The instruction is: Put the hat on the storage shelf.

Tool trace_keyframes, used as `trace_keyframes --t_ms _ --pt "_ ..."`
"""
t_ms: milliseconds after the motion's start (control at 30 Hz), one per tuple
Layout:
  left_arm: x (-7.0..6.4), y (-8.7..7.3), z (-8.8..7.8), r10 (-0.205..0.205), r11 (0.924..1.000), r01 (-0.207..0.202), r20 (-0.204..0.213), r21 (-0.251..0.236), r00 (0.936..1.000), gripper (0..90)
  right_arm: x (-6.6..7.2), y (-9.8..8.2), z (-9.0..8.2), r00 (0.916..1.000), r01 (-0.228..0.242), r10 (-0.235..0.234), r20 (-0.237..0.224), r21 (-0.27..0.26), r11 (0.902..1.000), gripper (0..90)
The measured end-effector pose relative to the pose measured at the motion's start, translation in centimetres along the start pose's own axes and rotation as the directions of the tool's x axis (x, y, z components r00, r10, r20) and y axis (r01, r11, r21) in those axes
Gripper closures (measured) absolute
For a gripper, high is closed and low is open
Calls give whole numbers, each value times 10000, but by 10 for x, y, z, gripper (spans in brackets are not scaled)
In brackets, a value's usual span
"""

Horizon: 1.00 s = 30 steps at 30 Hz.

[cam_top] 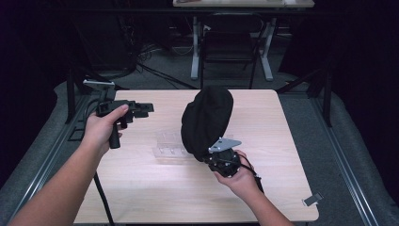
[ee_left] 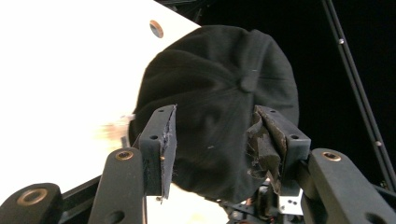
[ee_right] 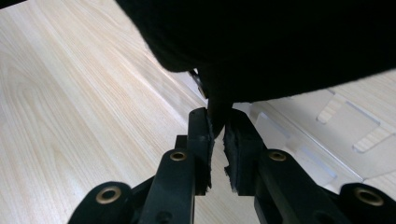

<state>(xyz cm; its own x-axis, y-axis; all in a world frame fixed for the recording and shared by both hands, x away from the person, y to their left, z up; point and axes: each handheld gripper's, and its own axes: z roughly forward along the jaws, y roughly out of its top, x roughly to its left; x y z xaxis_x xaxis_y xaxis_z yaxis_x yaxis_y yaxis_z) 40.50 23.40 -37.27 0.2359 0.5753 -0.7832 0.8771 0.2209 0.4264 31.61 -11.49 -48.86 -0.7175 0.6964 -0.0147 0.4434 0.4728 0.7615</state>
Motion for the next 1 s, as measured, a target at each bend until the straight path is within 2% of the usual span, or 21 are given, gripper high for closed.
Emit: trace_keyframes --t_ms 133,167,200,233,300,367,400,467,533,567,600,633,733,900,967,1000 --pt "10 -2 -6 76 9999 -79 -429 -63 9990 504 -3 -7 -5 9999 -87 87 58 72 9999 785" --pt "12 -3 -7 238 9997 -241 -586 -51 9980 503 -3 -8 -6 9999 -133 133 51 36 9999 783" --pt "12 -3 -7 238 9997 -241 -586 -51 9980 502 -3 -8 -6 9999 -133 133 51 36 9999 783" --pt "15 -4 -8 282 9996 -284 -894 -11 9956 503 -5 -10 -9 9999 -110 109 90 71 9999 772" --pt "17 -5 -8 247 9997 -252 -949 -41 9952 498 -5 -11 -10 9999 -134 133 97 2 9999 766" --pt "21 -6 -10 407 9992 -406 -1212 33 9918 498 -6 -14 -14 9998 -132 131 151 71 9999 758" --pt "22 -7 -10 529 9986 -529 -1486 39 9875 494 -7 -16 -17 9997 -145 143 212 83 9999 749" --pt "25 -7 -11 667 9978 -665 -1669 70 9837 491 -8 -17 -19 9995 -179 178 256 54 9998 737" --pt "26 -8 -11 696 9976 -695 -1713 68 9828 489 -9 -18 -21 9994 -171 169 286 94 9998 730" --pt "28 -9 -12 743 9972 -739 -1862 92 9797 487 -10 -20 -23 9992 -165 161 356 108 9998 721" --pt "28 -9 -12 743 9972 -739 -1862 92 9797 487 -10 -20 -23 9992 -165 161 356 108 9998 721" --pt "30 -10 -13 905 9959 -890 -2073 163 9741 486 -11 -22 -24 9991 -141 137 408 104 9998 711" --pt "32 -12 -14 1038 9946 -1022 -2307 192 9675 485 -12 -25 -28 9984 -140 133 556 129 9998 695" --pt "37 -17 -17 1363 9907 -1324 -2754 327 9516 483 -13 -31 -33 9966 26 -40 824 169 9999 648" --pt "40 -21 -17 1350 9908 -1313 -2699 318 9534 483 -14 -35 -36 9948 108 -127 1010 193 9998 638" --pt "42 -22 -18 1463 9892 -1426 -2706 337 9515 483 -15 -37 -37 9939 151 -177 1091 245 9996 632"
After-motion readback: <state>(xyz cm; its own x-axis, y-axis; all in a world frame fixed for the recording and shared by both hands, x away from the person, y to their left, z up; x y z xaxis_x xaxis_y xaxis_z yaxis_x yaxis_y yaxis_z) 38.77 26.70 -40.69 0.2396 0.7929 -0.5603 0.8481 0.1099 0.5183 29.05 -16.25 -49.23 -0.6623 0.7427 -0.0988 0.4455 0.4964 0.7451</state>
